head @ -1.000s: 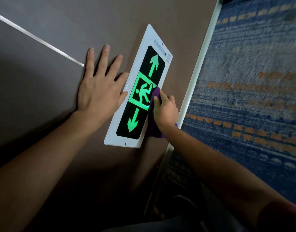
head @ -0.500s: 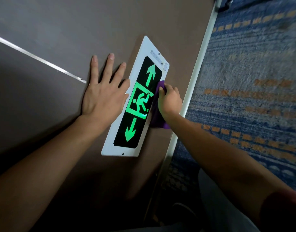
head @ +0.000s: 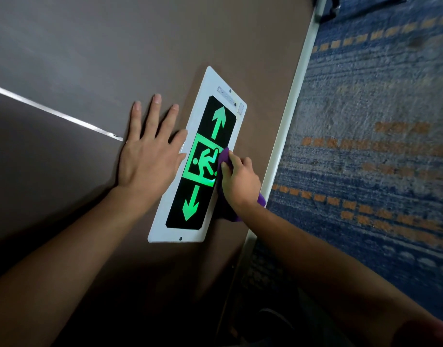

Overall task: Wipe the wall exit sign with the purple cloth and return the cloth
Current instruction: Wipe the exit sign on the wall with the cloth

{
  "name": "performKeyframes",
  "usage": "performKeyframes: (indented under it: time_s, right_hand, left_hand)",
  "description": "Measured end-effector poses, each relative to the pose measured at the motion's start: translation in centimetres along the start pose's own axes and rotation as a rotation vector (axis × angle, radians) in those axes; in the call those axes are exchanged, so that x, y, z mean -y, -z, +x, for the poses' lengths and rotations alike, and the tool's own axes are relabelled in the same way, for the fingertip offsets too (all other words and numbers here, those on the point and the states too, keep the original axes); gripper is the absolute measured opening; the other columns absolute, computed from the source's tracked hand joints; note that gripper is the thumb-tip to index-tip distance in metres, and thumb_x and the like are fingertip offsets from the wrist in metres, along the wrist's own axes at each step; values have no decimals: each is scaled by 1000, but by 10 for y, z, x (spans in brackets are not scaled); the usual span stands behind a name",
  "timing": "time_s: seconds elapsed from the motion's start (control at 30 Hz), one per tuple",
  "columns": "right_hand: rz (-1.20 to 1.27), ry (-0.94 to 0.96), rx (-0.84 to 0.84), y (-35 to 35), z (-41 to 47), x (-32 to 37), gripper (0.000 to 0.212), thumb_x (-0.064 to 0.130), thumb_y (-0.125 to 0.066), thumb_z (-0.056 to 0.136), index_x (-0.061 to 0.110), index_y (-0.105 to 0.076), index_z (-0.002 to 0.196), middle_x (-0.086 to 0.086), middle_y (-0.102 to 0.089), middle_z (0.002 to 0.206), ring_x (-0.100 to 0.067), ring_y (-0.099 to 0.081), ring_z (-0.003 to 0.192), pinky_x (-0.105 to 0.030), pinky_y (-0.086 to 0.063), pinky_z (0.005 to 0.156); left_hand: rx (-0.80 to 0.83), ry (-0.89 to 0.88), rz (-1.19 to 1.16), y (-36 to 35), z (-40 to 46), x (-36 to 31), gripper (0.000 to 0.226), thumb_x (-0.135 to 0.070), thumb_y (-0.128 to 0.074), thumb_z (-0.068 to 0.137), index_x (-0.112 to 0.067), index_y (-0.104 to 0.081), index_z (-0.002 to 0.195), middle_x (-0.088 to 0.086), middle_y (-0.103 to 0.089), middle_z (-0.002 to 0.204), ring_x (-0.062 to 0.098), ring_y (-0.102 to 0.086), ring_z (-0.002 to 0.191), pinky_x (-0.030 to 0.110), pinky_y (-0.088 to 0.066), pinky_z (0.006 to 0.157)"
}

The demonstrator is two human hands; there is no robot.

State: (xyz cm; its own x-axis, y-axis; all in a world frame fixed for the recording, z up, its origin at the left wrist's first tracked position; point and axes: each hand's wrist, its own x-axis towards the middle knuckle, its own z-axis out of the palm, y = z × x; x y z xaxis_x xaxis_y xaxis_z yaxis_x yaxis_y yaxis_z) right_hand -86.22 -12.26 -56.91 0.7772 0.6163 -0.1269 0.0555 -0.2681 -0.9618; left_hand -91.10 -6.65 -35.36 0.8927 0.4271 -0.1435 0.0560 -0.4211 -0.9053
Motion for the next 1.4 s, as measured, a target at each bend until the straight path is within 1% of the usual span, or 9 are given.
performKeyframes:
  time_s: [0.17,0.37,0.6,0.73,0.87,1.03,1.13,1.27,1.4]
  right_hand:
    - [-19,-22,-46,3,27,6,43,41,-39,107,27,-50,147,-1,-55,117,-23,-64,78,-32,-52,67]
    - [-37,-25,-65,11,70,8,39,41,-35,108,33,-49,144,1,-53,113,-22,-60,75,-32,-52,64]
    - [-15,-59,-96,25,115,23,36,42,-35,107,32,-46,139,5,-51,111,-23,-61,76,-35,-54,66]
    - [4,31,-161,35,135,43,36,40,-39,106,30,-49,139,3,-58,114,-20,-62,80,-34,-55,67]
    - [85,108,-189,41,147,65,37,40,-45,105,30,-61,137,3,-59,115,-14,-62,87,-27,-51,70]
    - [164,232,-249,38,136,84,37,42,-48,104,34,-62,137,4,-59,118,-10,-59,90,-27,-48,73]
    - [173,148,-238,33,136,64,37,47,-46,104,36,-61,136,5,-58,120,-12,-62,91,-30,-51,77]
    - [60,3,-191,33,146,34,40,48,-42,106,35,-59,139,1,-59,121,-11,-54,82,-24,-43,64]
    - [34,-104,-137,31,149,26,43,48,-38,106,35,-55,143,-1,-58,123,-21,-64,93,-32,-50,79]
  left_hand:
    - [-83,-7,-61,8,-7,25,74,-58,-63,91,-18,-53,153,19,-22,173,48,-11,161,65,-2,127]
    - [48,22,3,17,-2,34,84,-72,-49,92,-24,-42,160,19,-10,176,45,-3,163,64,-2,128]
    - [30,17,-32,14,0,37,85,-72,-53,90,-22,-46,159,20,-14,175,45,-6,162,64,-3,128]
    - [4,3,-62,16,1,38,83,-68,-60,89,-19,-52,155,20,-22,173,45,-12,162,64,-6,129]
    - [48,9,-46,16,0,36,79,-68,-55,93,-23,-47,158,17,-16,175,43,-7,163,60,-2,129]
    - [39,13,-67,17,1,38,80,-69,-58,92,-24,-48,157,16,-16,175,42,-6,163,60,-4,130]
    - [8,8,-110,17,1,37,78,-64,-67,89,-19,-56,152,17,-24,173,43,-12,162,61,-7,130]
    - [21,6,-88,16,2,36,78,-66,-65,89,-22,-55,152,17,-22,174,43,-12,162,61,-7,130]
    - [16,-5,-112,17,4,37,77,-65,-68,87,-22,-57,151,17,-24,173,44,-13,162,60,-7,130]
